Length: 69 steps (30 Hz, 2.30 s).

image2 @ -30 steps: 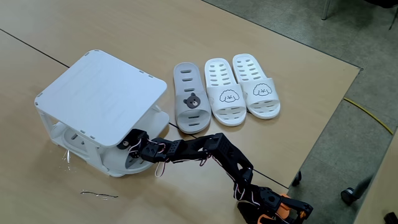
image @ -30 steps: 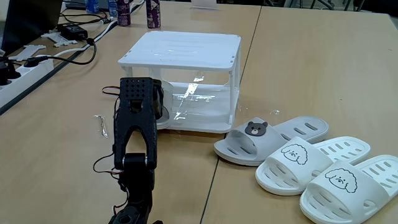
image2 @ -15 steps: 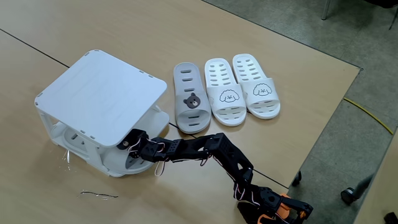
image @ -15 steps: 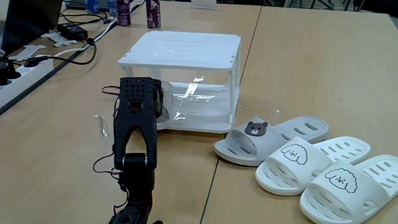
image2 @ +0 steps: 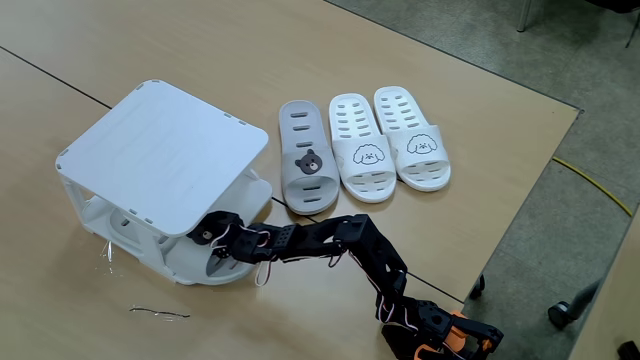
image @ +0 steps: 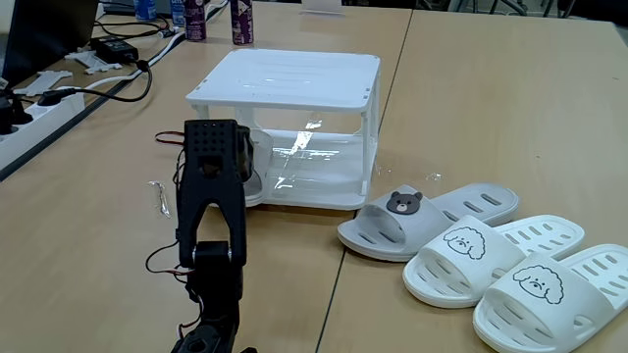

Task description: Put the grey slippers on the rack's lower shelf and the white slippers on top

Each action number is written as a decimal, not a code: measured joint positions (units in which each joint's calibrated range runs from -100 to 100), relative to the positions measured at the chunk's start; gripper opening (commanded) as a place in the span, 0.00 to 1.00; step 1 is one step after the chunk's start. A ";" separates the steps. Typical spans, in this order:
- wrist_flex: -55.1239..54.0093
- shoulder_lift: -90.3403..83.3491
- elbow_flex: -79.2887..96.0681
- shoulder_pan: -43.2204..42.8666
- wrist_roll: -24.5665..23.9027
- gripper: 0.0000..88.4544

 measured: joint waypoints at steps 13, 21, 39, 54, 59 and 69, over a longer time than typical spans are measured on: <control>-22.58 6.35 6.47 -1.57 -0.05 0.33; -26.18 -0.99 18.33 -3.45 -0.05 0.43; -44.46 -1.90 32.61 -4.49 -0.05 0.43; -50.04 -7.01 43.22 0.00 -0.21 0.01; -37.42 -6.52 29.47 0.75 -0.21 0.01; -9.44 16.16 -18.60 1.27 -0.21 0.01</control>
